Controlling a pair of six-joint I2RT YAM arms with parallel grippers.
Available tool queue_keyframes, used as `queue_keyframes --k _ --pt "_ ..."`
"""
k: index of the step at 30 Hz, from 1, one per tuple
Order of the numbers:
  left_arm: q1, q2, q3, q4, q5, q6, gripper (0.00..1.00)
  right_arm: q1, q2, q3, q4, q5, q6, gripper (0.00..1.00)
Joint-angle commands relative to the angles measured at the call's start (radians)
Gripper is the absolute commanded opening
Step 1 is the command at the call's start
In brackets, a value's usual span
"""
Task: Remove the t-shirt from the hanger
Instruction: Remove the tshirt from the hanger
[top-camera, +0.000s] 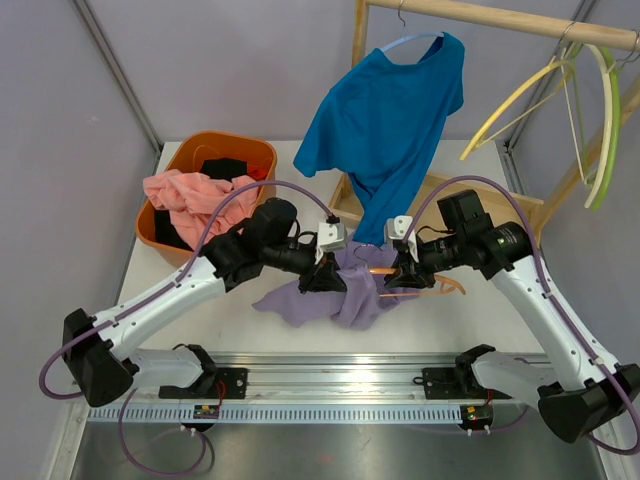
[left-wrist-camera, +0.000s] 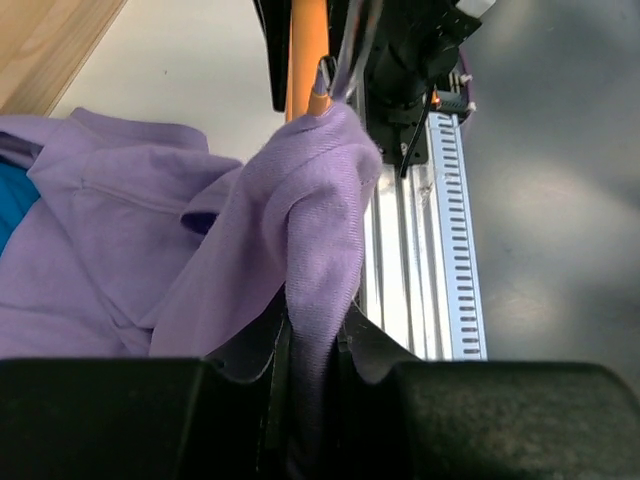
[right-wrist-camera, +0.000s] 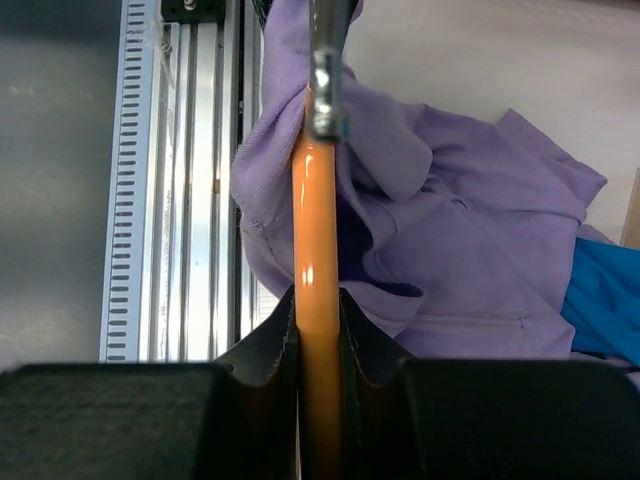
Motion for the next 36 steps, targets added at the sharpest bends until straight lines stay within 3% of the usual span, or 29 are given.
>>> queue_keyframes --k 1,2,4,5,8,10,15,17,22,27,36 --pt "0.018 -0.057 -0.03 0.16 -0.067 -0.101 0.02 0.0 -0.04 0.008 0.048 0.091 0.064 0.0" --pt "0.025 -0.065 -0.039 0.188 -0.083 -0.113 0.04 0.0 -0.046 0.003 0.056 0.105 0.08 0.0" --pt "0.035 -0.088 -0.073 0.216 -0.176 -0.161 0.2 0.0 -0.066 -0.007 0.083 0.15 0.128 0.0" --pt "0.035 -0.118 -0.085 0.245 -0.213 -0.172 0.38 0.0 -0.072 -0.016 0.09 0.164 0.142 0.0" --pt "0.046 -0.195 -0.139 0.291 -0.381 -0.233 0.74 -0.001 -0.087 -0.044 0.122 0.253 0.208 0.0" --pt "0.046 -0.232 -0.157 0.297 -0.495 -0.273 0.83 -0.001 -0.093 -0.056 0.149 0.328 0.266 0.0" --pt "0.046 -0.282 -0.165 0.243 -0.619 -0.38 0.89 -0.009 -0.104 -0.086 0.203 0.395 0.367 0.0" --pt "0.043 -0.287 -0.192 0.289 -0.609 -0.497 0.89 -0.014 -0.1 -0.087 0.215 0.405 0.403 0.0" --pt "-0.095 -0.195 -0.285 0.433 -0.736 -0.718 0.88 -0.034 -0.054 -0.072 0.246 0.381 0.488 0.0" --pt "-0.204 -0.051 -0.237 0.51 -0.877 -0.785 0.84 -0.044 -0.041 -0.076 0.249 0.346 0.507 0.0" --pt "-0.248 0.115 -0.093 0.481 -1.014 -0.788 0.73 -0.067 -0.064 -0.107 0.258 0.313 0.521 0.0"
